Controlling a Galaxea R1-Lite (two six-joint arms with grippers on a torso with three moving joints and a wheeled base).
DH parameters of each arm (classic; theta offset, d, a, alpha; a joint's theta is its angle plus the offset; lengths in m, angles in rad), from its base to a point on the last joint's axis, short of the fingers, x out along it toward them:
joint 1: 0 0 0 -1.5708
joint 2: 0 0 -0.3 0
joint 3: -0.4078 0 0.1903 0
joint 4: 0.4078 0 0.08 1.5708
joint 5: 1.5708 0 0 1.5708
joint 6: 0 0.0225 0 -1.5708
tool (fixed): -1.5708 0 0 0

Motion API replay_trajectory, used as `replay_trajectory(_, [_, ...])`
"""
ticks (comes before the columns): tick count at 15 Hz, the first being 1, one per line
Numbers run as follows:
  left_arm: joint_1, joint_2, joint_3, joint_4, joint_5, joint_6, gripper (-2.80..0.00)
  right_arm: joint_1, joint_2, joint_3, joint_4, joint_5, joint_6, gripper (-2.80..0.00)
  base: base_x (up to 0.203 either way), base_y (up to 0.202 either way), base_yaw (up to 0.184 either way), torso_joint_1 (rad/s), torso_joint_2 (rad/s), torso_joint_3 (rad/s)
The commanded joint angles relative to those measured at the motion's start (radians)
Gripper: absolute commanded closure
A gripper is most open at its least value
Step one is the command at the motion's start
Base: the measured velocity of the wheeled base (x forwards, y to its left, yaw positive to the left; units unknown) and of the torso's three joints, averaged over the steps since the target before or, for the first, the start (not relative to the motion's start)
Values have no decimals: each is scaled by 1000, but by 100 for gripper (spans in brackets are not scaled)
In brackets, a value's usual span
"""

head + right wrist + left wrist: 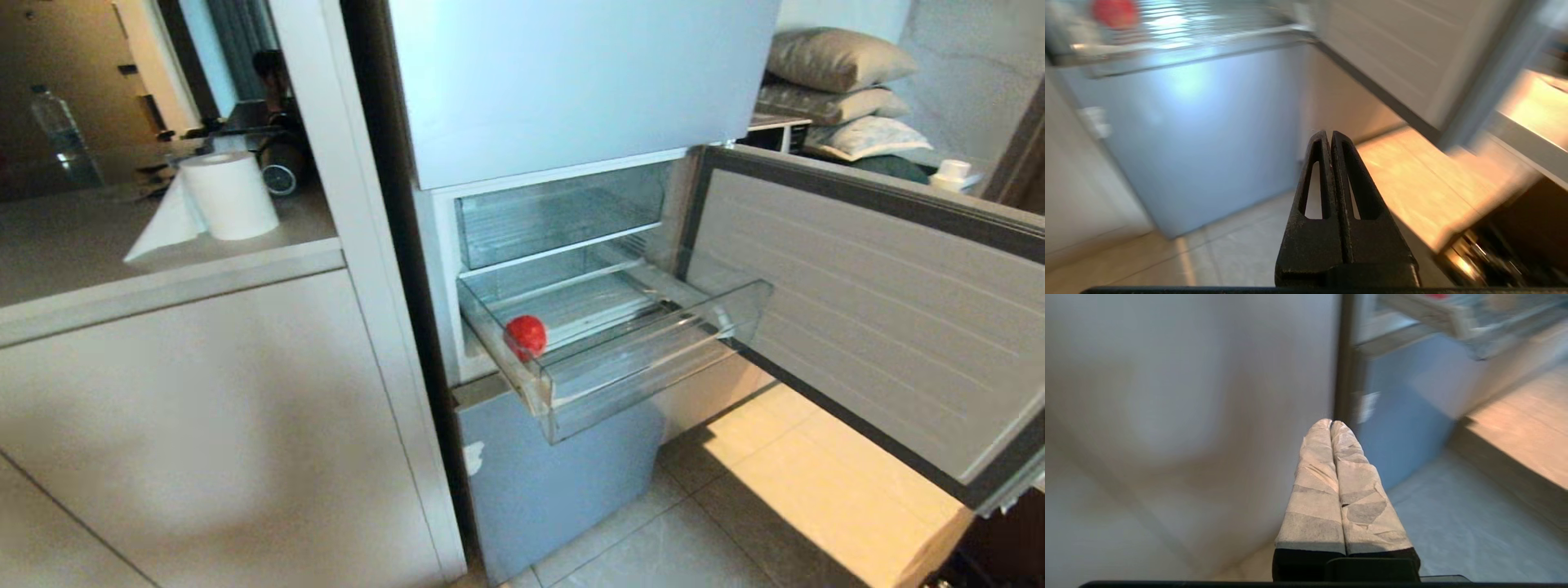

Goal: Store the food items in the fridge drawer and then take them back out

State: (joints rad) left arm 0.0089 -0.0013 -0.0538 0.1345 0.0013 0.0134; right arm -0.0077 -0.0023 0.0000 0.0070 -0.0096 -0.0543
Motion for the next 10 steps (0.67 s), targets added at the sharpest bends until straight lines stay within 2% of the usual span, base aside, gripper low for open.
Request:
replay_trajectory(1, [0, 0, 0, 1, 0, 0, 0, 0, 2, 0, -2, 0, -1, 0, 0, 8, -163, 3, 0, 2])
replay_trajectory(3, [0, 0, 0, 1, 0, 0, 0, 2, 3, 0, -2, 3, 4, 0, 1, 5, -108, -1, -2, 1])
replay_trajectory(4, [0, 0, 0, 1, 0, 0, 0, 2, 12, 0, -2, 1, -10, 0, 0, 0, 0, 0, 0, 0])
replay_trajectory(7, [0, -1, 0, 1, 0, 0, 0, -5, 174, -9, -6, -13, 26, 0, 0, 0, 0, 0, 0, 0])
replay_trajectory(8, [0, 0, 0, 1, 0, 0, 0, -18, 263, -32, -15, -22, 47, 0, 0, 0, 0, 0, 0, 0])
replay_trajectory(10, [0, 0, 0, 1, 0, 0, 0, -110, 453, -110, -55, -29, 117, 0, 0, 0, 0, 0, 0, 0])
